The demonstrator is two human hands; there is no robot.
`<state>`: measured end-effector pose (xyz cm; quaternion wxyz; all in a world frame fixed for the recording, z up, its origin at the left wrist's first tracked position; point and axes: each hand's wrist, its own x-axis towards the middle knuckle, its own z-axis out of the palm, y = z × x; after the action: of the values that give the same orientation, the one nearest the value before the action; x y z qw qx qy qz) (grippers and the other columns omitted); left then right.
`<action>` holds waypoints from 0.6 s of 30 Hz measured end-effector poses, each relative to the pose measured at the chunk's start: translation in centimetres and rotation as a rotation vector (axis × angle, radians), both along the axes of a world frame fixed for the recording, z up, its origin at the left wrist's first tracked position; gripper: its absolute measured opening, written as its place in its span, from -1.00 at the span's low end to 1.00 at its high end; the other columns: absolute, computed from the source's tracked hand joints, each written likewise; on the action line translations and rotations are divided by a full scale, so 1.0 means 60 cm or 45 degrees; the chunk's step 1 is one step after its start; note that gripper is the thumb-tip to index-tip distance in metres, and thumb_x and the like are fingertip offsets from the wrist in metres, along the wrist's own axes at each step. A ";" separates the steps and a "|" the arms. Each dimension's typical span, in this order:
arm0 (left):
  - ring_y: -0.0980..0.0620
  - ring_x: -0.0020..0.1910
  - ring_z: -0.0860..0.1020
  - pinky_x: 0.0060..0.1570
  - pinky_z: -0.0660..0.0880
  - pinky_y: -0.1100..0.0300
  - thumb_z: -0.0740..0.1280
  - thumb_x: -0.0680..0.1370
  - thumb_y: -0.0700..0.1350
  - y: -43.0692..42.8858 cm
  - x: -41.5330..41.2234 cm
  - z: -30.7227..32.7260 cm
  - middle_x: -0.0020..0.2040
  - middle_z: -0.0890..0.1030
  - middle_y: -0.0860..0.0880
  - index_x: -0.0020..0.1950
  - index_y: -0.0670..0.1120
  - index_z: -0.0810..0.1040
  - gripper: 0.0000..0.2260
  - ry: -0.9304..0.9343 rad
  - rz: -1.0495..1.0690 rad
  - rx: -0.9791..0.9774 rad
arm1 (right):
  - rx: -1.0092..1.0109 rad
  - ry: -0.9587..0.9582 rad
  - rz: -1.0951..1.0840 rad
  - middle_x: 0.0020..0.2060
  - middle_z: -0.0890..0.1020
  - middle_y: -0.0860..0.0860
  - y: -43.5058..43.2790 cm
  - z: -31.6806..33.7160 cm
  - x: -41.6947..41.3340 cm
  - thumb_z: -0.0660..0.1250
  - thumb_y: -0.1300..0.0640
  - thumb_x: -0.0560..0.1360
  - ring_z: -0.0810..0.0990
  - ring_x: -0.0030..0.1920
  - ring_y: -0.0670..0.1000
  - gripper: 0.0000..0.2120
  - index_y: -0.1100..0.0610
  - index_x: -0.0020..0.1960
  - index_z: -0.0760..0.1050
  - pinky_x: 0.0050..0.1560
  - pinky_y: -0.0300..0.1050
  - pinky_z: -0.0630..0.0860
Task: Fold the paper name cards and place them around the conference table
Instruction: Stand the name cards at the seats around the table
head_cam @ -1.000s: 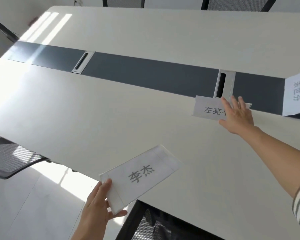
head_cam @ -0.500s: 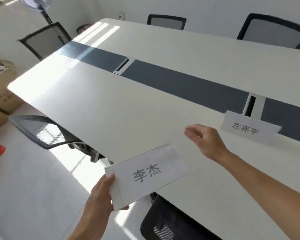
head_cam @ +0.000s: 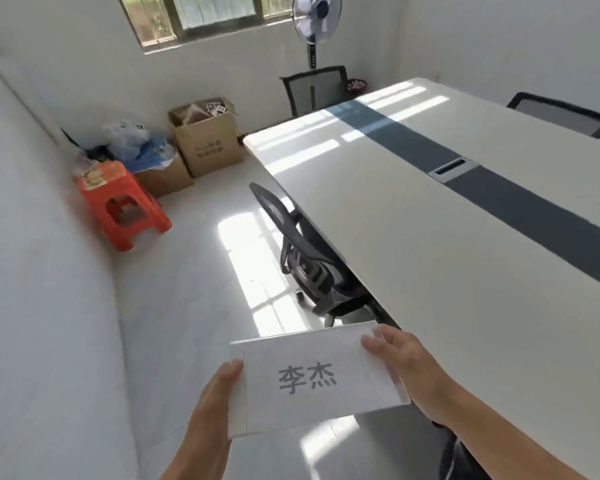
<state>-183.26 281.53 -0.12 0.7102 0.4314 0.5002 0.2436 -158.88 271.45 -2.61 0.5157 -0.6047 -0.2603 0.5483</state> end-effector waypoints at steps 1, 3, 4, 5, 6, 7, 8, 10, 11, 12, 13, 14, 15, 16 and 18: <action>-0.04 -0.29 0.62 -0.38 0.48 0.10 0.35 0.39 0.10 0.025 -0.027 0.000 -0.15 0.67 -0.21 0.11 -0.20 0.59 -0.55 0.004 0.006 0.016 | 0.006 -0.003 0.003 0.00 0.66 0.27 0.030 -0.002 -0.026 0.37 -0.14 0.39 0.64 -0.08 0.24 -0.56 0.18 0.09 0.59 -0.06 0.10 0.51; -0.11 -0.19 0.58 -0.36 0.49 0.07 0.38 0.30 0.15 0.074 -0.074 -0.002 -0.06 0.62 -0.32 0.13 -0.21 0.56 -0.45 0.008 0.015 0.050 | 0.009 0.001 0.011 -0.07 0.66 0.24 0.087 -0.001 -0.067 0.40 -0.18 0.32 0.61 -0.12 0.20 -0.42 0.27 0.10 0.55 -0.09 0.11 0.49; -0.13 -0.16 0.56 -0.34 0.49 0.06 0.37 0.26 0.18 0.098 -0.094 -0.004 -0.01 0.60 -0.34 0.12 -0.20 0.55 -0.41 0.007 0.012 0.064 | 0.006 -0.006 0.019 -0.10 0.66 0.20 0.114 -0.003 -0.082 0.41 -0.19 0.31 0.60 -0.13 0.18 -0.40 0.30 0.09 0.54 -0.10 0.09 0.48; -0.12 -0.14 0.55 -0.33 0.50 0.04 0.37 0.24 0.19 0.120 -0.108 -0.006 0.00 0.60 -0.33 0.11 -0.19 0.55 -0.40 0.002 0.007 0.073 | 0.002 -0.007 0.020 -0.12 0.67 0.16 0.137 -0.004 -0.093 0.41 -0.18 0.32 0.61 -0.15 0.16 -0.42 0.30 0.09 0.54 -0.11 0.07 0.49; -0.10 -0.14 0.56 -0.31 0.50 0.03 0.38 0.23 0.18 0.144 -0.119 -0.009 -0.02 0.60 -0.30 0.11 -0.18 0.55 -0.41 -0.001 -0.002 0.072 | 0.004 0.004 0.025 -0.14 0.69 0.12 0.159 -0.007 -0.101 0.40 -0.14 0.35 0.64 -0.16 0.12 -0.46 0.29 0.08 0.55 -0.14 0.01 0.53; -0.09 -0.14 0.56 -0.30 0.51 0.03 0.38 0.23 0.17 0.166 -0.127 -0.013 -0.04 0.62 -0.26 0.10 -0.17 0.55 -0.42 -0.004 -0.018 0.068 | -0.002 0.014 0.027 -0.15 0.70 0.10 0.181 -0.008 -0.108 0.38 -0.10 0.37 0.66 -0.17 0.08 -0.52 0.26 0.09 0.56 -0.17 -0.05 0.57; -0.07 -0.15 0.57 -0.29 0.51 0.02 0.39 0.23 0.17 0.188 -0.131 -0.017 -0.06 0.63 -0.22 0.09 -0.17 0.56 -0.44 -0.005 -0.033 0.062 | -0.008 0.019 0.031 -0.15 0.71 0.08 0.201 -0.012 -0.112 0.35 -0.07 0.39 0.67 -0.18 0.05 -0.56 0.24 0.09 0.57 -0.19 -0.09 0.58; -0.06 -0.16 0.57 -0.28 0.50 0.03 0.38 0.23 0.17 0.232 -0.131 -0.030 -0.08 0.65 -0.17 0.07 -0.16 0.57 -0.46 0.001 -0.051 0.036 | -0.032 0.039 0.025 -0.13 0.72 0.10 0.241 -0.023 -0.110 0.34 -0.05 0.40 0.68 -0.18 0.05 -0.59 0.22 0.10 0.58 -0.23 -0.11 0.59; -0.06 -0.17 0.57 -0.28 0.50 0.03 0.38 0.23 0.17 0.256 -0.128 -0.037 -0.09 0.65 -0.16 0.06 -0.16 0.57 -0.46 0.008 -0.057 0.019 | -0.043 0.051 0.018 -0.11 0.72 0.12 0.262 -0.027 -0.108 0.34 -0.05 0.40 0.69 -0.17 0.06 -0.60 0.21 0.09 0.59 -0.23 -0.11 0.59; -0.06 -0.17 0.57 -0.28 0.50 0.04 0.38 0.23 0.17 0.281 -0.124 -0.044 -0.09 0.65 -0.16 0.07 -0.17 0.57 -0.45 0.015 -0.063 0.007 | -0.054 0.054 0.015 -0.10 0.72 0.14 0.284 -0.035 -0.104 0.34 -0.05 0.40 0.69 -0.17 0.07 -0.60 0.21 0.09 0.59 -0.22 -0.11 0.60; -0.07 -0.16 0.57 -0.28 0.51 0.04 0.38 0.23 0.17 0.307 -0.118 -0.050 -0.08 0.64 -0.17 0.07 -0.17 0.57 -0.45 0.022 -0.066 -0.002 | -0.069 0.054 0.017 -0.08 0.72 0.15 0.308 -0.042 -0.099 0.34 -0.05 0.40 0.69 -0.16 0.08 -0.60 0.21 0.09 0.59 -0.21 -0.10 0.60; -0.08 -0.16 0.57 -0.28 0.51 0.04 0.39 0.23 0.17 0.335 -0.112 -0.056 -0.07 0.64 -0.18 0.08 -0.17 0.57 -0.44 0.034 -0.067 -0.010 | -0.078 0.060 0.021 -0.08 0.72 0.15 0.333 -0.050 -0.092 0.34 -0.05 0.40 0.68 -0.16 0.09 -0.60 0.21 0.09 0.59 -0.20 -0.10 0.60; -0.08 -0.15 0.57 -0.28 0.51 0.04 0.39 0.23 0.17 0.365 -0.105 -0.060 -0.06 0.64 -0.19 0.09 -0.16 0.58 -0.44 0.045 -0.068 -0.014 | -0.084 0.072 0.022 -0.10 0.72 0.14 0.361 -0.056 -0.085 0.34 -0.05 0.39 0.68 -0.16 0.08 -0.61 0.20 0.08 0.60 -0.20 -0.11 0.60; -0.08 -0.15 0.57 -0.29 0.51 0.04 0.39 0.22 0.17 0.395 -0.098 -0.062 -0.06 0.64 -0.19 0.09 -0.16 0.58 -0.43 0.054 -0.066 -0.014 | -0.092 0.081 0.028 -0.11 0.72 0.13 0.392 -0.061 -0.077 0.35 -0.06 0.38 0.68 -0.17 0.07 -0.61 0.20 0.07 0.60 -0.20 -0.11 0.59; -0.07 -0.16 0.57 -0.30 0.50 0.06 0.39 0.22 0.18 0.456 -0.084 -0.064 -0.07 0.64 -0.17 0.09 -0.15 0.59 -0.43 0.086 -0.055 -0.020 | -0.121 0.070 0.067 -0.10 0.71 0.15 0.456 -0.067 -0.059 0.39 -0.10 0.34 0.67 -0.16 0.06 -0.53 0.22 0.08 0.60 -0.18 -0.11 0.57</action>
<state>-188.29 308.91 -3.96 0.7013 0.4444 0.5165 0.2095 -162.45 298.81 -6.61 0.4788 -0.6061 -0.2357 0.5898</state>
